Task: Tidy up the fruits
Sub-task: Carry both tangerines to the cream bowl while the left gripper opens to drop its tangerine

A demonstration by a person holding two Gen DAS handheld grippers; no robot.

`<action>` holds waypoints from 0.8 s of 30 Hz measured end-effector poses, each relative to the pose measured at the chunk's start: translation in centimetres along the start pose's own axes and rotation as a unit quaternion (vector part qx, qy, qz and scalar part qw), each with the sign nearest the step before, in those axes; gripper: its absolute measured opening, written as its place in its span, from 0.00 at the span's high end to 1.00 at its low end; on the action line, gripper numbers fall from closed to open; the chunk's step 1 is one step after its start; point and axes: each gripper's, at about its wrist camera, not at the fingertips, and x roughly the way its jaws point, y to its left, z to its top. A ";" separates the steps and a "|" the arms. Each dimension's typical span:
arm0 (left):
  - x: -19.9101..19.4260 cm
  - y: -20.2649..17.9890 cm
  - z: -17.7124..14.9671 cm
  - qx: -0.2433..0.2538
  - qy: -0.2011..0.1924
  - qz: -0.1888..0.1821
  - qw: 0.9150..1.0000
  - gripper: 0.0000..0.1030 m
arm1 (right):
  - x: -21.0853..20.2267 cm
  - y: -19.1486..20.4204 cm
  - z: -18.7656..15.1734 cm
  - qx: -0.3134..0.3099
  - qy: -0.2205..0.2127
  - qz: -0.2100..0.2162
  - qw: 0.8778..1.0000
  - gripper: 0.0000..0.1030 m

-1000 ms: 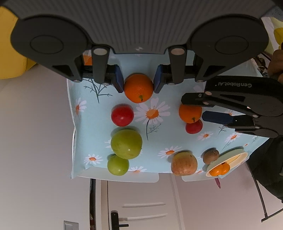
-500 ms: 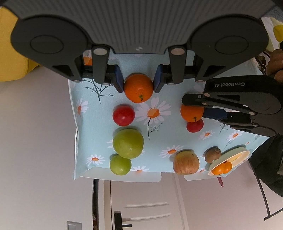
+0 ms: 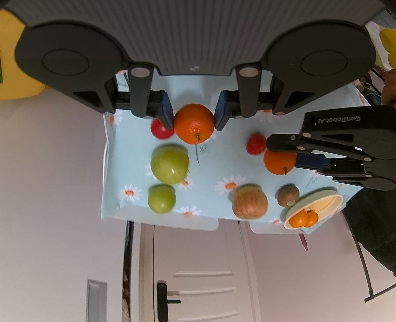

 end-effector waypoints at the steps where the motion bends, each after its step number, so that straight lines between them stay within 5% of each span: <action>1: -0.5 0.3 0.2 -0.002 -0.003 0.003 1.000 0.61 | -0.2 0.4 0.5 -0.002 -0.002 0.001 1.000 0.50; 12: -5.6 6.2 1.2 -0.034 -0.033 0.046 0.998 0.61 | -1.3 6.2 6.1 -0.034 -0.030 0.031 0.998 0.50; 24: -8.6 16.6 1.9 -0.074 -0.048 0.100 0.991 0.61 | 3.0 15.4 12.4 -0.050 -0.035 0.074 0.995 0.50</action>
